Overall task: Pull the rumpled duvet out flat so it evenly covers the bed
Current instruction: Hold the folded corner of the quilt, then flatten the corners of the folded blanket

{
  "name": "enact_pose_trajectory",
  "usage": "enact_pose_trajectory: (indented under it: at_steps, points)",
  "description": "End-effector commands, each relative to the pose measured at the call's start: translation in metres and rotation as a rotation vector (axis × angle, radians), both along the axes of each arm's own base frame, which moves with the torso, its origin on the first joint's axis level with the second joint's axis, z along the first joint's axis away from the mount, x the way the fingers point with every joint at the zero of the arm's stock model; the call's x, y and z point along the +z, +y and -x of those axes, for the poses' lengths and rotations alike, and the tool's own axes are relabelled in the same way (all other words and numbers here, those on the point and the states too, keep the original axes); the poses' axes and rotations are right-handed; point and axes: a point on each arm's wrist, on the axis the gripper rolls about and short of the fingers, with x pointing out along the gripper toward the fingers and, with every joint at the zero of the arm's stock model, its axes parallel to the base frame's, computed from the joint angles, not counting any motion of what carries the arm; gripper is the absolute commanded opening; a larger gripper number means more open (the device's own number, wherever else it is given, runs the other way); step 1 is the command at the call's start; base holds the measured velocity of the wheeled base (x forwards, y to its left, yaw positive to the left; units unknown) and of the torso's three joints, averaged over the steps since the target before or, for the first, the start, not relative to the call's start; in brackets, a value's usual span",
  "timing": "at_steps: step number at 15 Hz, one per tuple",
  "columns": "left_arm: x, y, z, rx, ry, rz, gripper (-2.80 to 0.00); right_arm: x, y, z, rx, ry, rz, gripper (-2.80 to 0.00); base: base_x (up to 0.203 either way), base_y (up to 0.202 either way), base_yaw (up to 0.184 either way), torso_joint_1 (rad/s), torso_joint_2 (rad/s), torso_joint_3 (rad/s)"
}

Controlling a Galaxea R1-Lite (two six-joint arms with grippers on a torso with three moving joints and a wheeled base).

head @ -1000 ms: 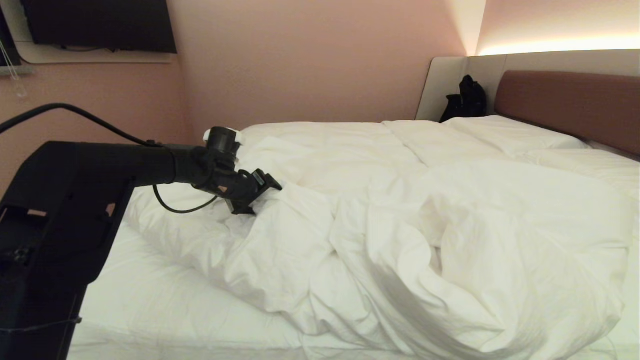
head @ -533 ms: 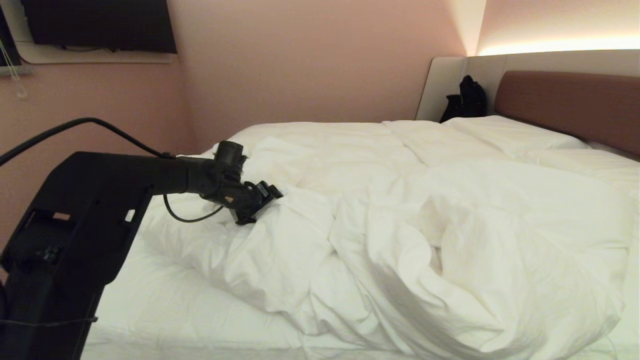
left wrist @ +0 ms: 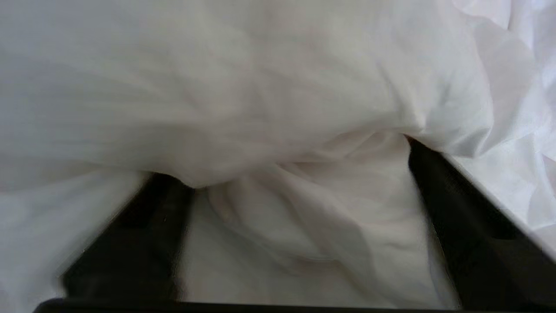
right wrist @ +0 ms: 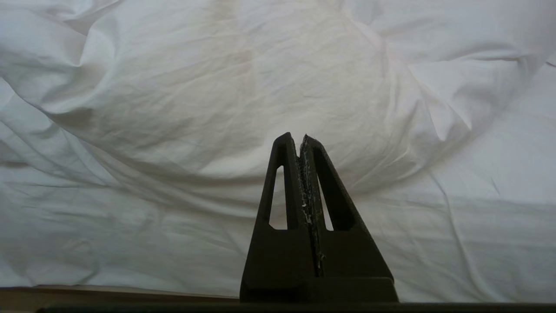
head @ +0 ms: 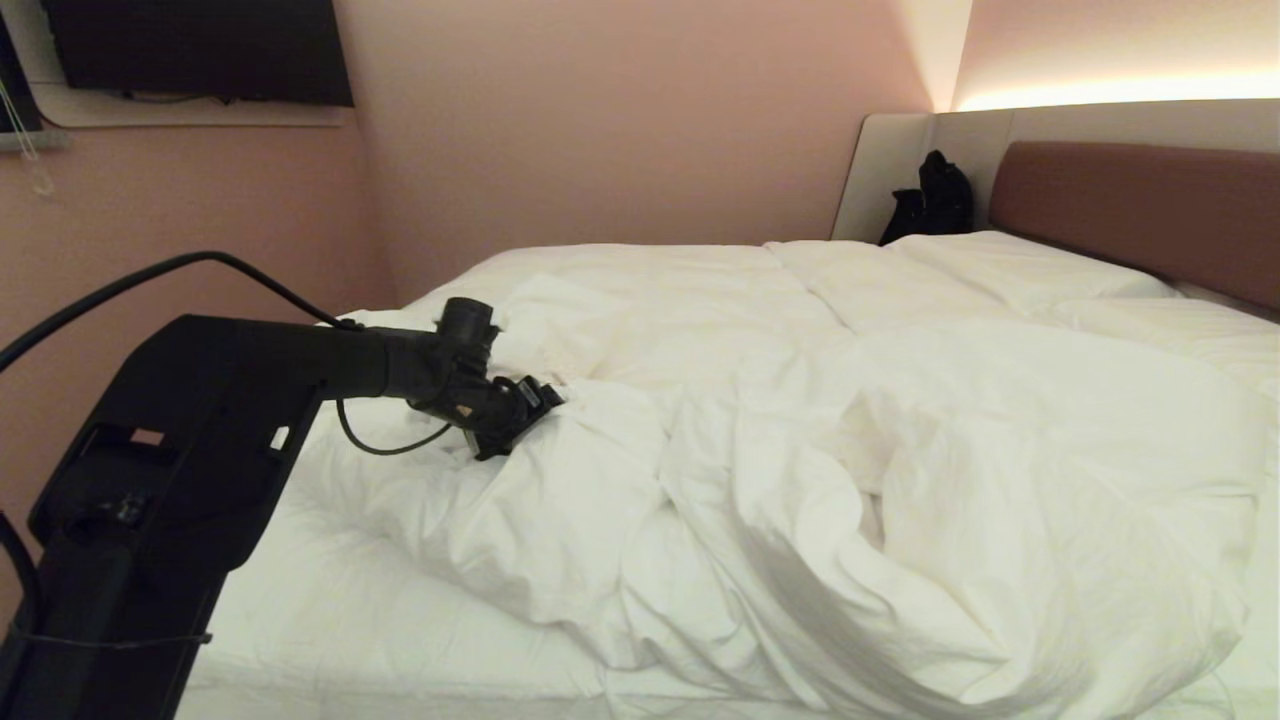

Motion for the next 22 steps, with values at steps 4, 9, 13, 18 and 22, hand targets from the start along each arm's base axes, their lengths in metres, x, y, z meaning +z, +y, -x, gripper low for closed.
enact_pose_trajectory:
  at_steps: [4, 9, 13, 18, 22]
  points:
    - [0.001, 0.000, 0.000, 0.002, 0.000, 0.004, -2.80, 0.000, 0.000, 0.000, 0.001, 0.000, 0.000, -2.80, 0.000, 0.000, 0.000, 0.000, 0.00, 0.000]
    - [0.011, 0.001, 0.006, 0.005, 0.005, 0.000, -2.80, 0.000, 0.000, 0.000, 0.001, 0.000, 0.000, -2.80, 0.000, 0.000, 0.000, 0.000, 0.00, 0.000]
    - [0.013, 0.005, 0.014, 0.084, 0.049, -0.109, -2.80, 0.000, 0.000, 0.000, 0.001, 0.000, 0.000, -2.80, 0.000, 0.000, 0.000, 0.000, 0.00, 0.000]
    - [0.046, 0.009, 0.035, 0.081, 0.074, -0.117, -2.80, 0.000, 0.000, 0.000, 0.001, 0.000, 0.000, -2.80, 0.000, 0.000, 0.000, 0.000, 0.00, 0.000]
    - [0.095, 0.013, 0.072, 0.066, 0.036, -0.110, -2.80, 0.000, 0.000, 0.000, 0.001, 0.000, 0.000, -2.80, 0.000, 0.000, 0.000, 0.000, 0.00, 0.000]
